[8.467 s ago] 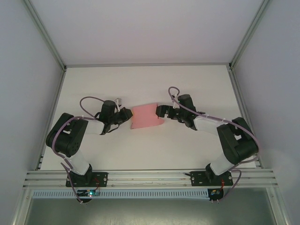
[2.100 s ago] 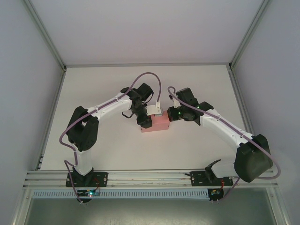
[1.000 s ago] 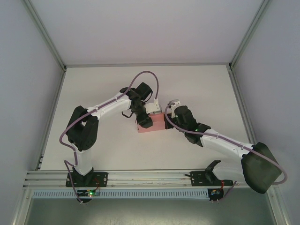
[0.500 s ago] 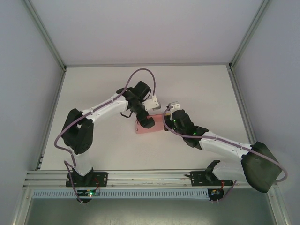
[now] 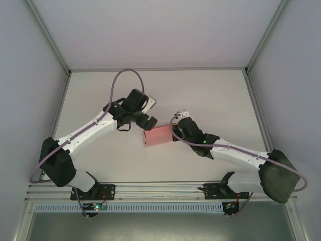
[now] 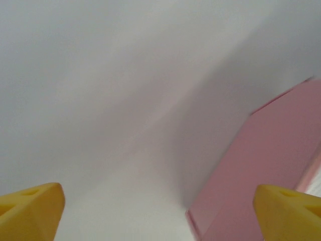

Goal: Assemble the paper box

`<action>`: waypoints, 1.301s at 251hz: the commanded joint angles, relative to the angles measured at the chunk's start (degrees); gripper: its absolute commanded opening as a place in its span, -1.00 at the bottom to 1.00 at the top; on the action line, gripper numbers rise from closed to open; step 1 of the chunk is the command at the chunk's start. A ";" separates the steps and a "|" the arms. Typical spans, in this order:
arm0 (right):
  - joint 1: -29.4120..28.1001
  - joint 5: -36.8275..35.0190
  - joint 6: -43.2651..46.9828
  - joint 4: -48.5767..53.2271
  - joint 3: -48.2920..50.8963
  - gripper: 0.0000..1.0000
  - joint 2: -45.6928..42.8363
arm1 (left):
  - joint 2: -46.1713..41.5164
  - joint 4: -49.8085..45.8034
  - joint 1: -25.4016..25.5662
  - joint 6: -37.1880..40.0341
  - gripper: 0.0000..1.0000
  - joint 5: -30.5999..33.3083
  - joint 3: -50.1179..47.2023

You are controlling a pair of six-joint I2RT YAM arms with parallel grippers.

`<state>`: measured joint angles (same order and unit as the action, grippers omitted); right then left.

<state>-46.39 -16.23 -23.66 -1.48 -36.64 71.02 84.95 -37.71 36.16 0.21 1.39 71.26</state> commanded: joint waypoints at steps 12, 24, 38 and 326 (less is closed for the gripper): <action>-1.98 -7.70 -4.48 8.69 -3.51 -1.00 2.14 | -2.71 -8.39 3.56 -10.47 0.77 6.45 -2.70; -2.62 -8.35 -4.57 9.55 -4.30 -1.00 2.64 | -3.65 -8.10 4.32 -10.92 0.77 4.84 -3.45; -3.62 -10.17 -5.04 10.52 -5.25 -1.00 3.36 | -4.64 -7.37 4.67 -11.70 0.73 3.75 -4.27; -5.88 -11.54 -7.55 10.90 -6.55 -1.00 5.41 | 1.65 -1.06 2.88 -16.23 -0.75 1.05 -2.62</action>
<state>-51.55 -27.44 -31.38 7.97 -43.35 75.59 86.46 -39.86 39.66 -15.55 2.96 66.92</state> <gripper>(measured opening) 0.061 0.183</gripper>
